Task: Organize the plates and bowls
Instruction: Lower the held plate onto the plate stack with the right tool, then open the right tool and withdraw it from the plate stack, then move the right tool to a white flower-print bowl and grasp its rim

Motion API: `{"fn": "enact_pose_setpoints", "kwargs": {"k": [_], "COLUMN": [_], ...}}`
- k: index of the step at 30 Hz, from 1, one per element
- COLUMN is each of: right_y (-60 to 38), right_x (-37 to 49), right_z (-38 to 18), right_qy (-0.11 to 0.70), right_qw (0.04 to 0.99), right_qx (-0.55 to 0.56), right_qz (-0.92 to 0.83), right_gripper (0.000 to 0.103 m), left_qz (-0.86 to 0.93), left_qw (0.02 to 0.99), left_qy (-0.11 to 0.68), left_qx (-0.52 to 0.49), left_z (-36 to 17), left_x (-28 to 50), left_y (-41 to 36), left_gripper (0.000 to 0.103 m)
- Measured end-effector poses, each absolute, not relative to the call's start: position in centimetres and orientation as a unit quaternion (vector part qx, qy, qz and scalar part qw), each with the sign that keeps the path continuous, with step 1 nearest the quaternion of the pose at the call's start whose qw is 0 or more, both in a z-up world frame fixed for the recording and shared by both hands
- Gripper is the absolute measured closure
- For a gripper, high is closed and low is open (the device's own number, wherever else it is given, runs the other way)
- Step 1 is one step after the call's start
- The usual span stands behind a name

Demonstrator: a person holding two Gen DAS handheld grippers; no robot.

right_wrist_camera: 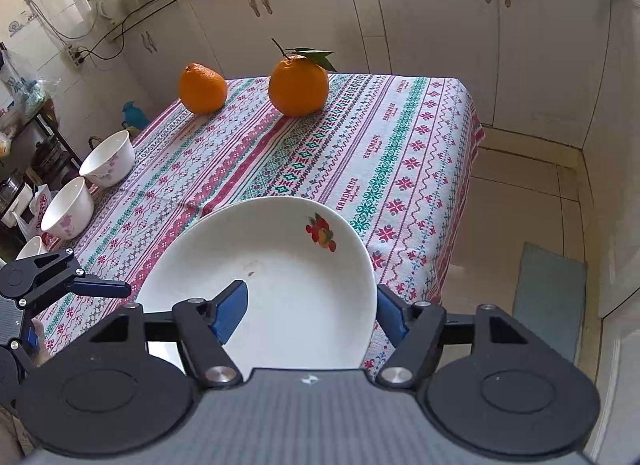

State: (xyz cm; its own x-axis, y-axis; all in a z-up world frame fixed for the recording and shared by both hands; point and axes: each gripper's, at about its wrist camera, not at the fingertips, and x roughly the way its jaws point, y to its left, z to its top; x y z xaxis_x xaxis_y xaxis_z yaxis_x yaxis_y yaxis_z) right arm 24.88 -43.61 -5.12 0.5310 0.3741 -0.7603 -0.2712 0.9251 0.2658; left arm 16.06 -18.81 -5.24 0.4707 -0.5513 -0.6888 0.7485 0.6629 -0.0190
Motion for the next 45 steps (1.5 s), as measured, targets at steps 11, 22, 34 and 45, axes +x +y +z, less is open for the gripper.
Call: {"fn": "enact_pose_setpoints", "kwargs": {"k": [11, 22, 34, 45], "right_y": [-41.3, -33.7, -22.3, -12.0], "right_x": [22.9, 19.7, 17.5, 17.2], "right_z": [-3.4, -1.0, 1.1, 0.7], "right_qy": [0.433, 0.413, 0.349, 0.317], "right_qw": [0.887, 0.898, 0.909, 0.909], "right_qx": [0.015, -0.072, -0.135, -0.128], "right_qz": [0.163, 0.134, 0.184, 0.239], "right_gripper": [0.0, 0.0, 0.0, 0.0], "left_qz": [-0.386, -0.371, -0.303, -0.225], "left_qw": [0.857, 0.881, 0.918, 0.938], "left_qy": [0.313, 0.27, 0.236, 0.243], "left_qx": [0.135, 0.116, 0.098, 0.106], "left_z": [-4.4, -2.0, 0.4, -0.7], "left_x": [15.1, 13.3, 10.4, 6.8], "left_y": [-17.5, -13.5, -3.9, 5.8], "left_gripper": [0.005, 0.003, 0.001, 0.001]}}
